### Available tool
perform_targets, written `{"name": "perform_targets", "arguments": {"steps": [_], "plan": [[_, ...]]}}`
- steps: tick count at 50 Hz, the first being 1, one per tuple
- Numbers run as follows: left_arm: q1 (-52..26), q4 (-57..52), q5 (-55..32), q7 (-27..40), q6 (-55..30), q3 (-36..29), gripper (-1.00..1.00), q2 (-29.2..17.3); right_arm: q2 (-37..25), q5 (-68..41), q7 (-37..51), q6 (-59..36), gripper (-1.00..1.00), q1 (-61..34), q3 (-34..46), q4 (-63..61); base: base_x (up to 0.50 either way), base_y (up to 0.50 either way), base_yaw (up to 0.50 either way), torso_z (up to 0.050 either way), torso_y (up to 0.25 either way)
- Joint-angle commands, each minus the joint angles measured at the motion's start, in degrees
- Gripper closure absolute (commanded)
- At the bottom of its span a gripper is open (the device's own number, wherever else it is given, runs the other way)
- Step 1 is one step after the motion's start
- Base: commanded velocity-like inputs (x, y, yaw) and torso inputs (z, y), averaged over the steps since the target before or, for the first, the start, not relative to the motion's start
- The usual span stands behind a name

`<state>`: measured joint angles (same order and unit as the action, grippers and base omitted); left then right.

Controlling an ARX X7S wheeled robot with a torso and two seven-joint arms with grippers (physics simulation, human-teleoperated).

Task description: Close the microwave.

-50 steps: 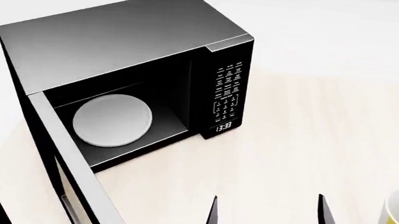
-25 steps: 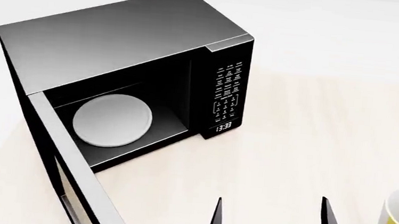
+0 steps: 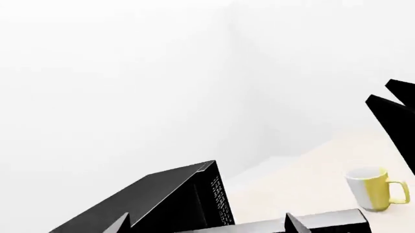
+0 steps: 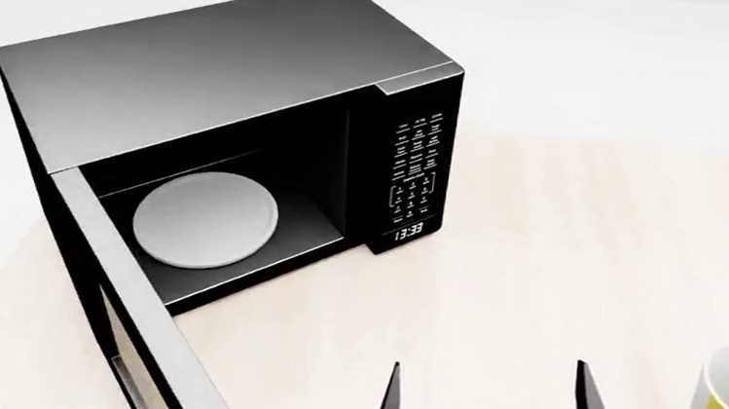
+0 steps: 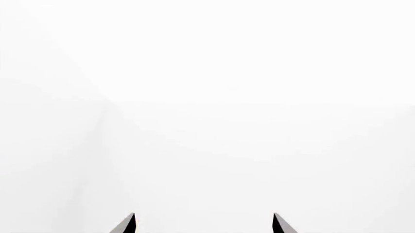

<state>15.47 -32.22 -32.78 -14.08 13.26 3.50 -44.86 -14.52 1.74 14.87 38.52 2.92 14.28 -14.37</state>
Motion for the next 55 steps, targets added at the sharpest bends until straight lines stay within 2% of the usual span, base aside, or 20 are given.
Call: {"name": "perform_targets", "arguments": {"steps": [1,5,10,20,55], "plan": [[0.6,3.9,3.6,-7.3,0.7,-0.3,-1.00,-3.9,0.3,0.7,-0.4,0.3,-1.00,-0.1,-0.1,0.8,0.00,0.00,0.00,0.000,0.000],[-3.3,7.0,6.2,-9.3,-0.9,-3.0,-1.00,-5.0,0.2,0.8,-0.3,0.5,-1.00,-0.1,0.1,1.2,0.00,0.00,0.00,0.000,0.000],[-9.5,12.4,7.6,-10.5,-2.1,-5.8,-1.00,-3.3,0.0,0.8,-0.2,0.5,-1.00,-0.2,0.2,1.4,0.00,0.00,0.00,0.000,0.000],[-15.7,17.9,11.2,-12.5,-2.0,-10.1,-1.00,-0.7,-0.2,0.8,-0.1,0.5,-1.00,-0.2,0.7,1.6,0.00,0.00,0.00,0.000,0.000],[-25.6,28.3,16.3,-17.1,0.1,-19.5,-1.00,8.0,-0.9,0.5,0.7,0.6,-1.00,-0.5,1.7,2.3,0.00,0.00,0.00,0.000,0.000]]}}
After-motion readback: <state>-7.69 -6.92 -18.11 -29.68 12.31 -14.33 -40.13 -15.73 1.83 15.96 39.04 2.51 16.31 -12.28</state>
